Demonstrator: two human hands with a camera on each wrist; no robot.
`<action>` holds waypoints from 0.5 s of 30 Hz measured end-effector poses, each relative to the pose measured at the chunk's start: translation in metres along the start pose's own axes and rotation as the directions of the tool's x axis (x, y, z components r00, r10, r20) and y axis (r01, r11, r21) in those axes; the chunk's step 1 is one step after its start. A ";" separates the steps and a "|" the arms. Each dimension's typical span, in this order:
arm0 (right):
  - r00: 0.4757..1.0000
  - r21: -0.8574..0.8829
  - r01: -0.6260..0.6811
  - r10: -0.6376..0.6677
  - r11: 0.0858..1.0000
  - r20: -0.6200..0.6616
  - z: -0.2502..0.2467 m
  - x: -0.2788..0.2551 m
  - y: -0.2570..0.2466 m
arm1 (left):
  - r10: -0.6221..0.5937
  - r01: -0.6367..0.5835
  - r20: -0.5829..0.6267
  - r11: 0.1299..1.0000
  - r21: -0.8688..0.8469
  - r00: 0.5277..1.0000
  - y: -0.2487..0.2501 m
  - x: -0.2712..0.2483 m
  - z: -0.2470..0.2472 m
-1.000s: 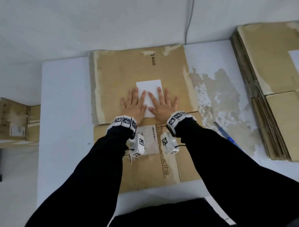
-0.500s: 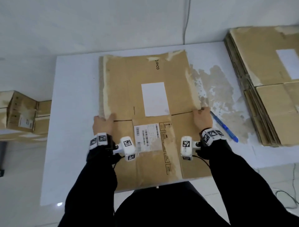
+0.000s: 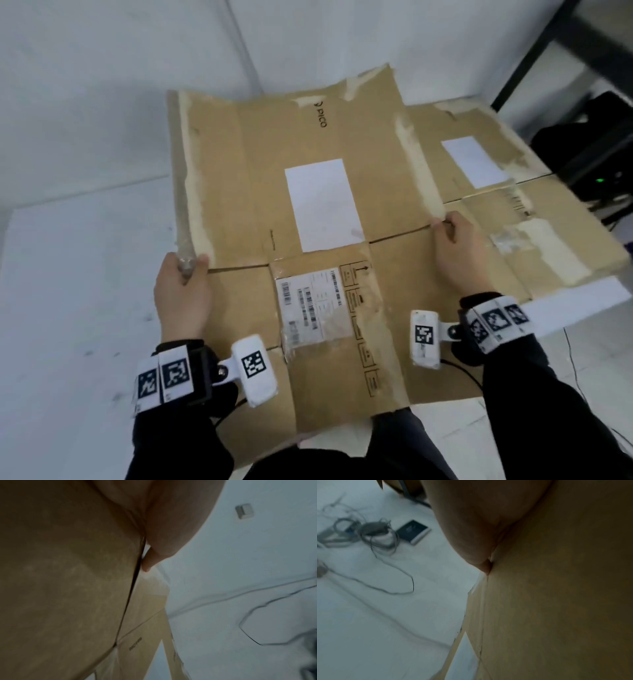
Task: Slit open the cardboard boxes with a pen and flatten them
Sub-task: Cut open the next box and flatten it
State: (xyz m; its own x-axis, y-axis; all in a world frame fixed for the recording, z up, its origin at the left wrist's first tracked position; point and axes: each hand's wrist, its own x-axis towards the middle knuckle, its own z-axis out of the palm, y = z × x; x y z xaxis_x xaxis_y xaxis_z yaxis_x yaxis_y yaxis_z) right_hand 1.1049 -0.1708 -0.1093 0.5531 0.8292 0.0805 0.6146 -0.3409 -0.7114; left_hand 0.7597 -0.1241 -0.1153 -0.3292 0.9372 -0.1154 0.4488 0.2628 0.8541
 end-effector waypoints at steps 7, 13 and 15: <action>0.997 -0.102 -0.078 0.075 0.992 -0.032 -0.128 0.134 0.119 | -0.015 0.042 0.164 0.985 -0.165 0.986 0.113 -0.039 0.184; 0.972 -0.206 -0.226 0.234 0.952 0.016 -0.180 0.233 0.204 | -0.107 0.114 0.236 0.993 -0.015 0.966 0.165 -0.059 0.330; 0.957 -0.290 -0.229 0.270 0.929 0.109 -0.179 0.243 0.223 | -0.138 0.128 0.212 0.990 0.061 0.967 0.165 -0.060 0.360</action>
State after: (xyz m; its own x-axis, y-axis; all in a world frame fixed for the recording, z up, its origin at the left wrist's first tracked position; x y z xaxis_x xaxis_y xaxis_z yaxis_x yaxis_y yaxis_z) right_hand 1.4770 -0.1242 -0.1231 0.6335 0.7497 -0.1914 0.6077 -0.6352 -0.4767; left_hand 1.1530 -0.0541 -0.1498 -0.2042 0.9190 -0.3373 0.4531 0.3942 0.7996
